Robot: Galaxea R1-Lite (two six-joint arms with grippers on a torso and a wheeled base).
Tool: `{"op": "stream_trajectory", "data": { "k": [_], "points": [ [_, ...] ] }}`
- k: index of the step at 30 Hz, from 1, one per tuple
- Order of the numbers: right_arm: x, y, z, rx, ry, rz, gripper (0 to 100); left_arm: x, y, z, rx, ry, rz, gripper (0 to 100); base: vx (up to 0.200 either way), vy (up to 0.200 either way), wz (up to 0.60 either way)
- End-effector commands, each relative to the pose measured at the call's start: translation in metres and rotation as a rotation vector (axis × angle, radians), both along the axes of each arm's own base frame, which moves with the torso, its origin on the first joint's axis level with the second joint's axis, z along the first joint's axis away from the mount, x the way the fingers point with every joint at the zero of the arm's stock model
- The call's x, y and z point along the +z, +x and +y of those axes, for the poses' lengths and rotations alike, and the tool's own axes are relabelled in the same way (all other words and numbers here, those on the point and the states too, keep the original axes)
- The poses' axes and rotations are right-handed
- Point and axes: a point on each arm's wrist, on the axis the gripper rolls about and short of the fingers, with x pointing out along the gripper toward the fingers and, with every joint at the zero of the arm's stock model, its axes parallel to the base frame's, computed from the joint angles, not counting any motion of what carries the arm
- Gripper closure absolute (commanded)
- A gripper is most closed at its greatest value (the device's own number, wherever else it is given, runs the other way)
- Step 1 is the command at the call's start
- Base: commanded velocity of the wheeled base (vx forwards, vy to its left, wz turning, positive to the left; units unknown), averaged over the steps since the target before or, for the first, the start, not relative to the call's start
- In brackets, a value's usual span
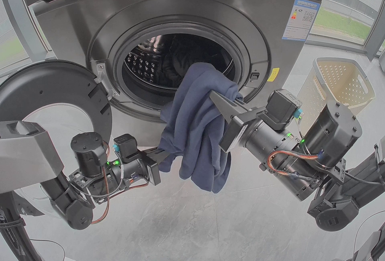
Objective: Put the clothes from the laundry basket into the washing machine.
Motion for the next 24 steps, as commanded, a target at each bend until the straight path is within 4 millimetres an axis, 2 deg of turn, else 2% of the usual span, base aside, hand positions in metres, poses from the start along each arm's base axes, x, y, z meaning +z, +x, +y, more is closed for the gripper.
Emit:
{"op": "stream_trajectory", "data": {
  "k": [1,9,14,24],
  "points": [
    [-0.021,0.017,-0.005,-0.036,-0.036,0.031,100,0.017,-0.040,0.012,-0.029,-0.028,-0.024,100,0.000,0.000,0.00],
    [-0.044,0.032,-0.001,-0.035,-0.063,0.048,100,0.057,-0.076,0.011,-0.104,-0.135,-0.115,100,0.000,0.000,0.00],
    [-0.049,0.034,0.001,-0.033,-0.071,0.055,100,0.067,-0.082,0.006,-0.136,-0.164,-0.142,100,0.000,0.000,0.00],
    [-0.056,0.035,0.003,-0.030,-0.079,0.062,100,0.080,-0.081,0.002,-0.151,-0.203,-0.186,100,0.000,0.000,0.00]
  ]
}}
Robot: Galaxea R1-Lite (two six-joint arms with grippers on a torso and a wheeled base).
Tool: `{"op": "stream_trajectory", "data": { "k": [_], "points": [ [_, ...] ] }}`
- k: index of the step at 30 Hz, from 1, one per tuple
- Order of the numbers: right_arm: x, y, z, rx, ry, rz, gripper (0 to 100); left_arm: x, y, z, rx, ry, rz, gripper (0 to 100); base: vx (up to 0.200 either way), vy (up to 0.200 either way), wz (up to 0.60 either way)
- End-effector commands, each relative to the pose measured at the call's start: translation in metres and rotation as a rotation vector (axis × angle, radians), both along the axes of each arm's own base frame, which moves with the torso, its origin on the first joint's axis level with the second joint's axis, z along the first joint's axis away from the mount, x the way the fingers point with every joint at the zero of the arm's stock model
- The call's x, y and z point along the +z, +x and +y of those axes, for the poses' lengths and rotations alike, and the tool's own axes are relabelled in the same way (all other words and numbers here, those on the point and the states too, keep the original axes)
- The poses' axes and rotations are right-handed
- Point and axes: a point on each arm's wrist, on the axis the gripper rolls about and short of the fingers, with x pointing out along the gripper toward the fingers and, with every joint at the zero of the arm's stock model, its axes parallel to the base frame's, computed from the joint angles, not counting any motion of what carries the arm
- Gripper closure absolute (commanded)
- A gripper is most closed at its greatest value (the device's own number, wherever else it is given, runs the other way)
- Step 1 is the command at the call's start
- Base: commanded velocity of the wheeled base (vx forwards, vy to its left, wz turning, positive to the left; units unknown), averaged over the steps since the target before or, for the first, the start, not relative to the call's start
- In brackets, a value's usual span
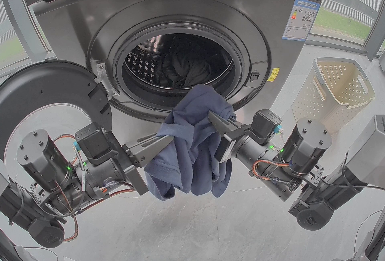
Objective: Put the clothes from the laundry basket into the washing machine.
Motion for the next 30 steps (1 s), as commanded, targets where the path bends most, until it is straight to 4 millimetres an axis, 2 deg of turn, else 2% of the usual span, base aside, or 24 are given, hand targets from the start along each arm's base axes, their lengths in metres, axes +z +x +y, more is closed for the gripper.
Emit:
{"op": "stream_trajectory", "data": {
  "k": [1,4,9,10,13,22,30],
  "points": [
    [-0.011,0.003,0.004,0.000,-0.011,0.012,100,0.007,-0.002,0.000,-0.004,-0.020,-0.026,100,0.000,0.000,0.00],
    [-0.017,0.006,0.006,-0.003,-0.016,0.018,100,0.005,-0.001,-0.001,-0.005,-0.013,-0.018,100,0.000,0.000,0.00],
    [-0.016,0.001,0.008,0.002,-0.013,0.019,100,0.005,0.001,-0.001,-0.002,-0.015,-0.018,100,0.000,0.000,0.00],
    [-0.015,-0.001,0.008,0.007,-0.014,0.020,0,0.005,0.001,-0.002,-0.002,-0.015,-0.018,100,0.000,0.000,0.00],
    [-0.017,-0.006,0.011,0.022,-0.024,0.029,0,0.004,0.003,-0.002,0.001,-0.011,-0.016,100,0.000,0.000,0.00],
    [-0.048,-0.014,0.004,0.029,-0.117,0.114,0,0.009,0.018,-0.008,0.096,-0.053,-0.018,100,0.000,0.000,0.00],
    [-0.050,-0.016,0.003,0.029,-0.129,0.120,0,0.008,0.026,-0.011,0.136,-0.069,-0.010,100,0.000,0.000,0.00]
  ]
}}
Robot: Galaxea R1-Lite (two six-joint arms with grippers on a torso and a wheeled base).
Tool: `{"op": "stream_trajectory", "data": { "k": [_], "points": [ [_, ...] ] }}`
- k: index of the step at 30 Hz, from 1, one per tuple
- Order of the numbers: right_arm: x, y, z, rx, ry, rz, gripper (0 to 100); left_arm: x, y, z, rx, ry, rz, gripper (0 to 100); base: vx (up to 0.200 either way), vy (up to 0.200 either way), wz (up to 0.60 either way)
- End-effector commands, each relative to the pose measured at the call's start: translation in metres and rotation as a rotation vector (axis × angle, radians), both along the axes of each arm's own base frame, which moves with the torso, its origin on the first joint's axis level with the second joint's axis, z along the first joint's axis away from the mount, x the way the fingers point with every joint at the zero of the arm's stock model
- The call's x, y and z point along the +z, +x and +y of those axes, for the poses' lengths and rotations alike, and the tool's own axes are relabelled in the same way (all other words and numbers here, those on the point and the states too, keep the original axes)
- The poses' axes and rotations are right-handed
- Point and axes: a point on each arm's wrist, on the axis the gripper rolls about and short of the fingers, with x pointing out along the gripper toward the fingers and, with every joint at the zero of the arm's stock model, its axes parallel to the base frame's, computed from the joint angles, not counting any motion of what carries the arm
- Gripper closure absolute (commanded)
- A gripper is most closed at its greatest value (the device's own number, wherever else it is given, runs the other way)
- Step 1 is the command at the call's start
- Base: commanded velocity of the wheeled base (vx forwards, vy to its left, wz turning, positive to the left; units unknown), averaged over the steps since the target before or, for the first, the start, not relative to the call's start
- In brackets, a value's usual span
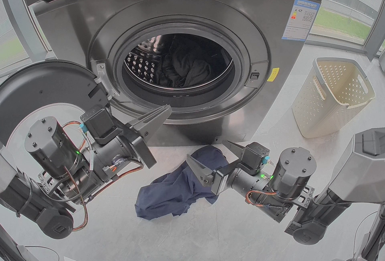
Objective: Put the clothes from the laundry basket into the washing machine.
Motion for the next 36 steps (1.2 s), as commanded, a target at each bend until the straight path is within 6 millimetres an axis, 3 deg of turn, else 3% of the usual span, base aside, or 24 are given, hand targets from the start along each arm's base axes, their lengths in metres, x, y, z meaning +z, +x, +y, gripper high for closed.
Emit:
{"op": "stream_trajectory", "data": {
  "k": [1,15,21,26,32,36],
  "points": [
    [-0.002,0.000,0.000,0.000,-0.004,0.003,0,-0.002,0.003,-0.002,0.001,0.003,0.006,100,0.000,0.000,0.00],
    [-0.009,0.002,0.001,-0.003,-0.021,0.019,0,-0.008,0.001,-0.001,-0.001,0.017,0.030,100,0.000,0.000,0.00],
    [-0.009,-0.001,-0.003,-0.007,-0.026,0.025,0,-0.047,0.006,-0.003,-0.001,0.106,0.161,100,0.000,0.000,0.00],
    [-0.009,-0.003,-0.011,-0.018,-0.035,0.035,0,-0.062,0.008,-0.002,0.000,0.130,0.221,100,0.000,0.000,0.00],
    [0.005,-0.008,-0.018,-0.020,-0.012,0.013,0,-0.081,0.016,-0.001,0.015,0.147,0.299,100,0.000,0.000,0.00],
    [0.011,-0.015,-0.026,-0.019,-0.004,0.009,0,-0.107,0.031,0.003,0.005,0.164,0.394,100,0.000,0.000,0.00]
  ]
}}
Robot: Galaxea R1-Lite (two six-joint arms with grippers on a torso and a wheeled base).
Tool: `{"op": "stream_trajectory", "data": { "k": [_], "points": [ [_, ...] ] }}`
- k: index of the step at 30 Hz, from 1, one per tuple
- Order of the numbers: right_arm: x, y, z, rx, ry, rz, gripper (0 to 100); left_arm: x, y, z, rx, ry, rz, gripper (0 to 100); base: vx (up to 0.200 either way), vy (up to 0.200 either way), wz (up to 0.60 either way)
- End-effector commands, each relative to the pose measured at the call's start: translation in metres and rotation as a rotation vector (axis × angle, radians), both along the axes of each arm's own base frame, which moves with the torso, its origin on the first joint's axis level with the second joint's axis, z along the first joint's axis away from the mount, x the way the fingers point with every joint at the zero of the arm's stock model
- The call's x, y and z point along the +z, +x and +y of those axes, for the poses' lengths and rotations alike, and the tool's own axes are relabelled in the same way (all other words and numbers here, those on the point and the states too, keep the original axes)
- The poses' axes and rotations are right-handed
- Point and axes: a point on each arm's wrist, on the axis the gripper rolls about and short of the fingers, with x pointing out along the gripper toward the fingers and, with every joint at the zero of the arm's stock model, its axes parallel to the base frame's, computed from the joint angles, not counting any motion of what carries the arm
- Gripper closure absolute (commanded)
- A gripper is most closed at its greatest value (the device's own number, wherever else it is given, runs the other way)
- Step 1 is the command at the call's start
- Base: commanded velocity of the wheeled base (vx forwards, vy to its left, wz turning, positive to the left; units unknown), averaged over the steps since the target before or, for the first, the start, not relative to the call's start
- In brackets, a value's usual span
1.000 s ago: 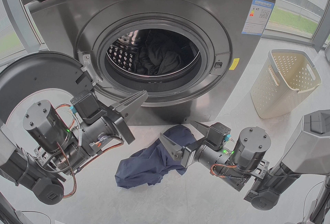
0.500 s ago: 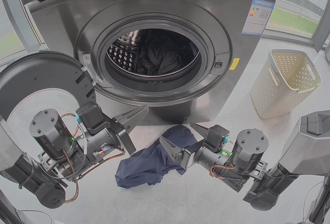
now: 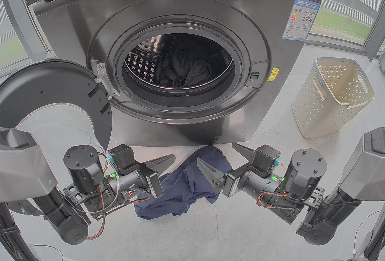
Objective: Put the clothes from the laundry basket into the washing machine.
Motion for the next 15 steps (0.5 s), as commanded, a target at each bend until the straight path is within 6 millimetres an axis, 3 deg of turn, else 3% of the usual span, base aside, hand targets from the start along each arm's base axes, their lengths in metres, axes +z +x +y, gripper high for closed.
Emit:
{"op": "stream_trajectory", "data": {
  "k": [1,10,15],
  "points": [
    [0.011,-0.007,-0.008,-0.001,0.018,-0.014,0,-0.034,0.016,0.002,0.000,0.039,0.112,100,0.000,0.000,0.00],
    [0.007,-0.012,-0.008,0.008,0.015,0.004,0,-0.082,0.036,-0.002,-0.001,0.096,0.220,100,0.000,0.000,0.00],
    [0.007,-0.013,-0.008,0.008,0.014,0.007,0,-0.091,0.050,0.000,0.028,0.089,0.224,100,0.000,0.000,0.00]
  ]
}}
